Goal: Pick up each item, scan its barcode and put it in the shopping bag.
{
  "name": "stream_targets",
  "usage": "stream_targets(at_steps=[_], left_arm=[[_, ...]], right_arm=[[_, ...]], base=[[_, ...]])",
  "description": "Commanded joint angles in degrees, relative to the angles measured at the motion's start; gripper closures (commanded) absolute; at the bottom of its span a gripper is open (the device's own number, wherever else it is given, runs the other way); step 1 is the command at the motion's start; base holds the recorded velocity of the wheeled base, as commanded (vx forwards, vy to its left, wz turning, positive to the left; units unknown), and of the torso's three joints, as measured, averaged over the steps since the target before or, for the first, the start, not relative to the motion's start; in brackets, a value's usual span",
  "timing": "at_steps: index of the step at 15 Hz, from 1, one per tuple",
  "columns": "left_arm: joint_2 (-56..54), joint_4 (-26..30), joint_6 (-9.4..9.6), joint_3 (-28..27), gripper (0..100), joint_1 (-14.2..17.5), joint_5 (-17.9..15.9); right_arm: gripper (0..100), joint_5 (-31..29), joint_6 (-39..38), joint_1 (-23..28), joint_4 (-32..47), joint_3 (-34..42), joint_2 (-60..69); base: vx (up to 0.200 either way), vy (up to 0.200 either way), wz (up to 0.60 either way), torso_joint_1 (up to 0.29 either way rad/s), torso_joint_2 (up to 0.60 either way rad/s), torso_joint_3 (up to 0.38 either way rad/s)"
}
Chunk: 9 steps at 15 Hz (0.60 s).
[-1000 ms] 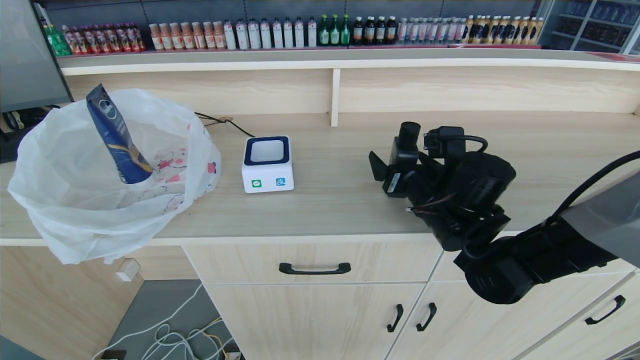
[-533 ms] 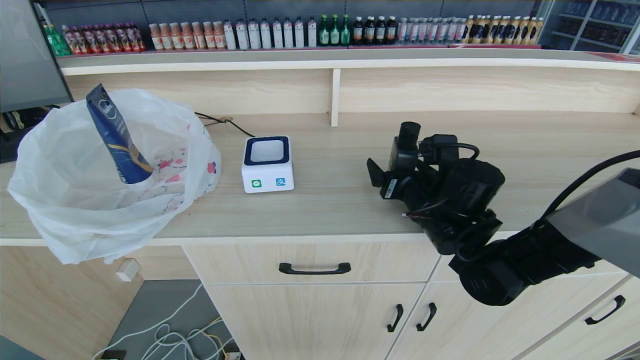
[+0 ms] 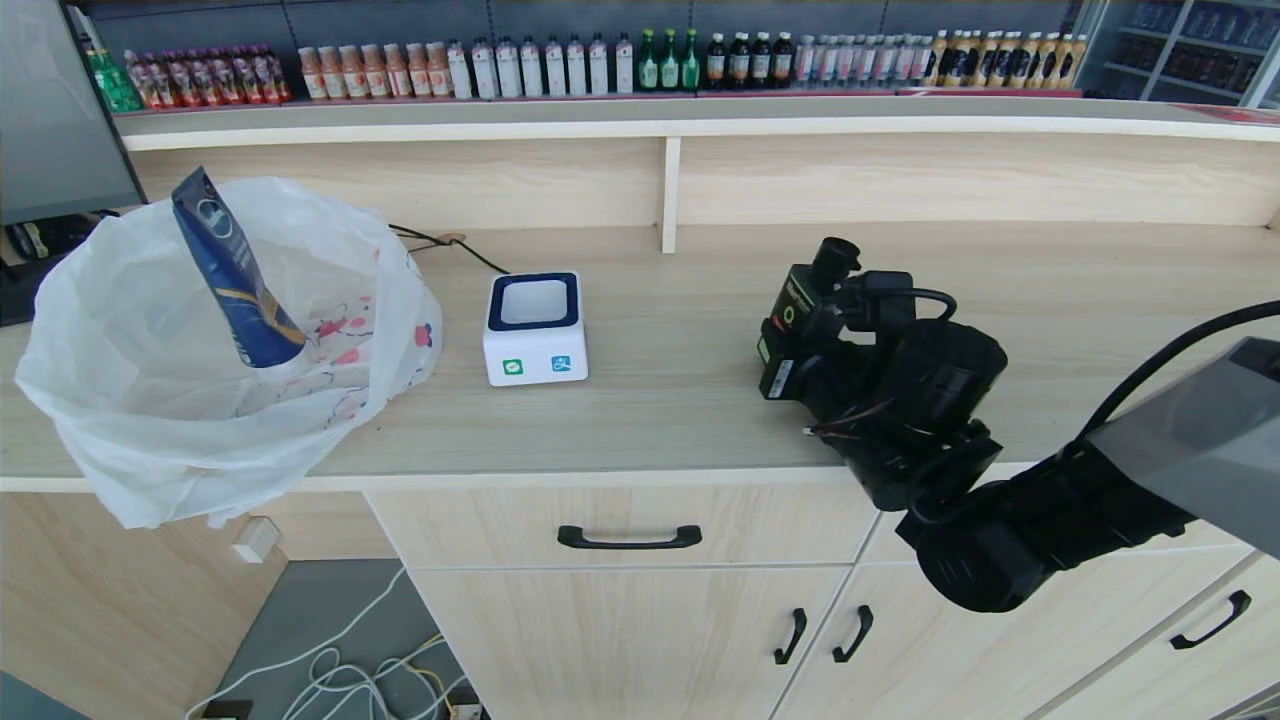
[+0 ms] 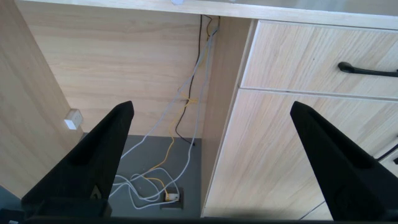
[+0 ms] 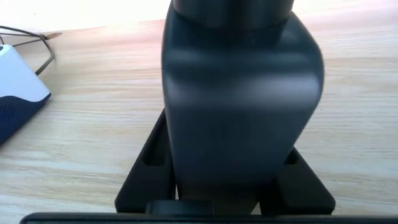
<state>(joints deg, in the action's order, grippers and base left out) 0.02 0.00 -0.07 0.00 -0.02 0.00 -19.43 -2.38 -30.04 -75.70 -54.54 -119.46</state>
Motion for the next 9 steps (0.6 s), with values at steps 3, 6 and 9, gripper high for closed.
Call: stream_targets(at_steps=[3,6,9], left_arm=[[0.0,0.0,0.07,0.0,0,0.0,0.0],[0.0,0.0,0.07,0.0,0,0.0,0.0],[0.0,0.0,-0.01,0.0,0,0.0,0.0]], right_arm=[[100,0.2,0.2,0.0,-0.2,0.1,1.1],[100,0.2,0.4,-0.2,-0.2,0.4,2.1],[100,0.4,1.4,-0.3,-0.2,0.5,3.6]], base=[[0.0,0.0,0.0,0.0,0.0,0.0],[0.0,0.0,0.0,0.0,0.0,0.0],[0.0,0.0,0.0,0.0,0.0,0.0]])
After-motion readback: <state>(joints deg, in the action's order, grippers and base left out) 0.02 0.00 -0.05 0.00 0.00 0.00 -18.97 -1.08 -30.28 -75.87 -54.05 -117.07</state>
